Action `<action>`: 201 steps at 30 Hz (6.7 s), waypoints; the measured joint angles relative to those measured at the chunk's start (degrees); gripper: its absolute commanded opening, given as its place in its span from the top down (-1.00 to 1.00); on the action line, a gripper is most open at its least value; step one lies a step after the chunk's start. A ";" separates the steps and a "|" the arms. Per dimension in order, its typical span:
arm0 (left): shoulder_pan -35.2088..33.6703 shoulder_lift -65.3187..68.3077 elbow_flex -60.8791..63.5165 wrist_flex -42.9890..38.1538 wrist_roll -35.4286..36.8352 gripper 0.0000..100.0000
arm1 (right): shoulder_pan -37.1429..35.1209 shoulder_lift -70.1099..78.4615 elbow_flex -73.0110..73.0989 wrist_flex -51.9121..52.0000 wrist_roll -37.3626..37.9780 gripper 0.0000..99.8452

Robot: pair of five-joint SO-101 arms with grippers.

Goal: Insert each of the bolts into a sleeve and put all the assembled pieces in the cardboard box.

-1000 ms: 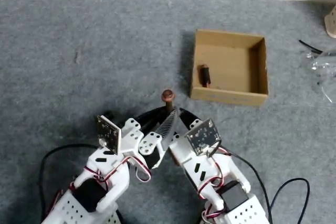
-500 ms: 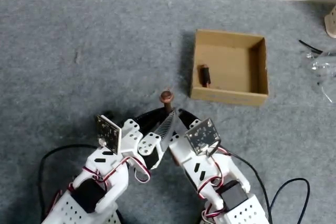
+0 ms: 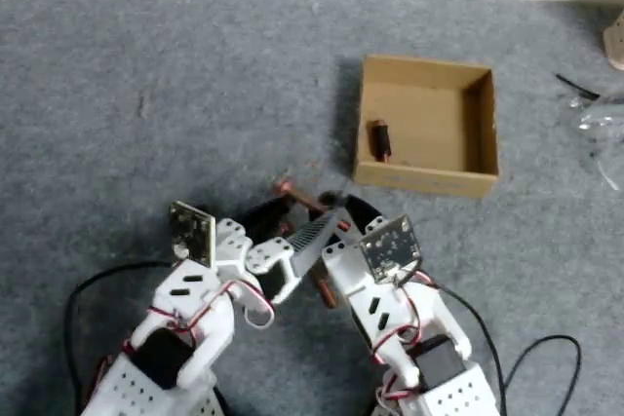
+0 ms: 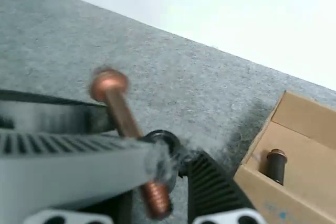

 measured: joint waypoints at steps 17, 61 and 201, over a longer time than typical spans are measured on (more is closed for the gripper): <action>-5.27 0.44 -0.09 -1.41 5.10 0.27 | 0.18 0.00 0.09 -0.09 0.00 0.99; -22.86 0.44 -0.35 2.02 2.99 0.27 | 14.15 0.00 0.44 -0.70 -0.09 0.99; -13.27 62.77 -22.68 16.18 3.69 0.72 | 18.29 -0.09 0.44 1.93 -0.09 0.99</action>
